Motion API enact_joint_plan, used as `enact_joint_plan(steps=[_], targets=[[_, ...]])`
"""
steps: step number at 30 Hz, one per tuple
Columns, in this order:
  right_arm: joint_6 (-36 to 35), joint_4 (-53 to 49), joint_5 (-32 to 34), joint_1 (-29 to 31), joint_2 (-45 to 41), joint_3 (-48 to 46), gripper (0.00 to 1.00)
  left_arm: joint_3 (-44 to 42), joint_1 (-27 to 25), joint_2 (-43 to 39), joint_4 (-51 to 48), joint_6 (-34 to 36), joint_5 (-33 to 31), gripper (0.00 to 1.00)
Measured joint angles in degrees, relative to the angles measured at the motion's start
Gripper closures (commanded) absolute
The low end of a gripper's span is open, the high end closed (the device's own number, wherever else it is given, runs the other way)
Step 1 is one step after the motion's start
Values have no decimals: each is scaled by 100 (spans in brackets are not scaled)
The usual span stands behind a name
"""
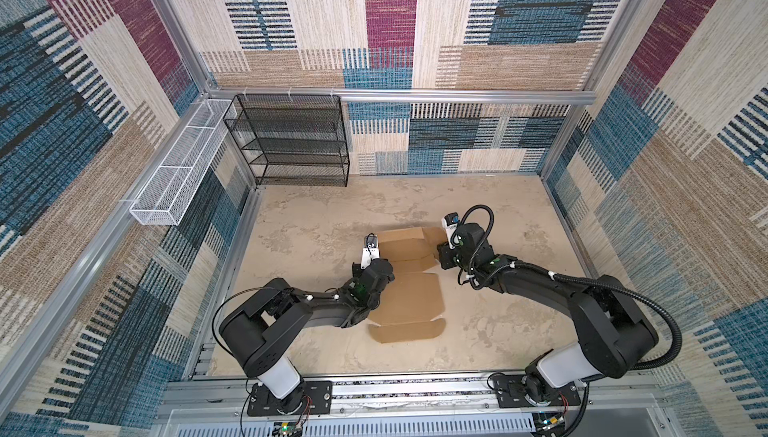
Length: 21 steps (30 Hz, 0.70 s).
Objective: Fold the paper box
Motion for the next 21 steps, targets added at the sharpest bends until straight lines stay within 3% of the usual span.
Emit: enact_joint_plan(steps=[21], targets=[[72,-155,-210,555,-234,13,91,85,2,33,-101,-61,15,100]])
